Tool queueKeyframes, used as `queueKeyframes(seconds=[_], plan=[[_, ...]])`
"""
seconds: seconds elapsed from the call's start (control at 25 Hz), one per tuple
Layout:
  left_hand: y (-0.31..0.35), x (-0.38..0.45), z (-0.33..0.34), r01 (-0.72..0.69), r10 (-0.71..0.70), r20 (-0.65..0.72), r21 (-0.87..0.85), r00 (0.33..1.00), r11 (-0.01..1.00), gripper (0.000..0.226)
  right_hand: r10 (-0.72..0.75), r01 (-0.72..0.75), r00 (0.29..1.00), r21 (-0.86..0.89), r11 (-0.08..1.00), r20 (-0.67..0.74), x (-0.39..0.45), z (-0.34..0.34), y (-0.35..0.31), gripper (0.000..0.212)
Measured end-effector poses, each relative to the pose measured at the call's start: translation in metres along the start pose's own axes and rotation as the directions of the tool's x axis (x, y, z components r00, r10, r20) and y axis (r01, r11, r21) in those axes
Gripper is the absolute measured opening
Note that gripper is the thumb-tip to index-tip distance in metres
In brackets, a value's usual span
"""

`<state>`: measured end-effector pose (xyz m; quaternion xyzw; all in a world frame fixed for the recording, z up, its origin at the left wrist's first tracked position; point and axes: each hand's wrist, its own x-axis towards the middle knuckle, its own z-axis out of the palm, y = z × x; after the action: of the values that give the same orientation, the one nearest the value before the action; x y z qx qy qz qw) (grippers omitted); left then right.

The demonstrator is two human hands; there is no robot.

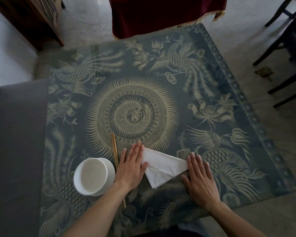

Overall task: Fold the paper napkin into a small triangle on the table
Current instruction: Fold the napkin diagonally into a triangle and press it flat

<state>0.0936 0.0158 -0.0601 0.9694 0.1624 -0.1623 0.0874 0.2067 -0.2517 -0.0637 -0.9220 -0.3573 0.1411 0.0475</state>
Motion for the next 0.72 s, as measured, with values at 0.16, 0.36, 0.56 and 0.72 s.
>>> queueKeyframes(seconds=[0.16, 0.36, 0.56, 0.72], plan=[[-0.013, 0.000, -0.006, 0.124, -0.124, 0.003, -0.001, 0.992, 0.992, 0.072, 0.048, -0.048, 0.999, -0.017, 0.999, -0.006, -0.007, -0.004, 0.017, 0.070], [0.006, -0.008, -0.007, 0.002, -0.006, -0.070, -0.054, 0.998, 0.999, 0.067, 0.016, -0.013, 0.998, 0.035, 0.999, -0.066, -0.001, -0.011, -0.006, 0.070], [0.053, -0.016, 0.017, -0.191, 0.188, -0.039, -0.078, 0.981, 0.978, 0.061, -0.249, 0.249, 0.968, -0.006, 0.969, -0.022, 0.011, -0.004, -0.054, 0.063], [0.047, -0.020, 0.022, -0.159, 0.160, 0.012, -0.067, 0.987, 0.985, 0.066, -0.234, 0.234, 0.972, -0.006, 0.972, 0.013, 0.012, 0.003, -0.051, 0.066]])
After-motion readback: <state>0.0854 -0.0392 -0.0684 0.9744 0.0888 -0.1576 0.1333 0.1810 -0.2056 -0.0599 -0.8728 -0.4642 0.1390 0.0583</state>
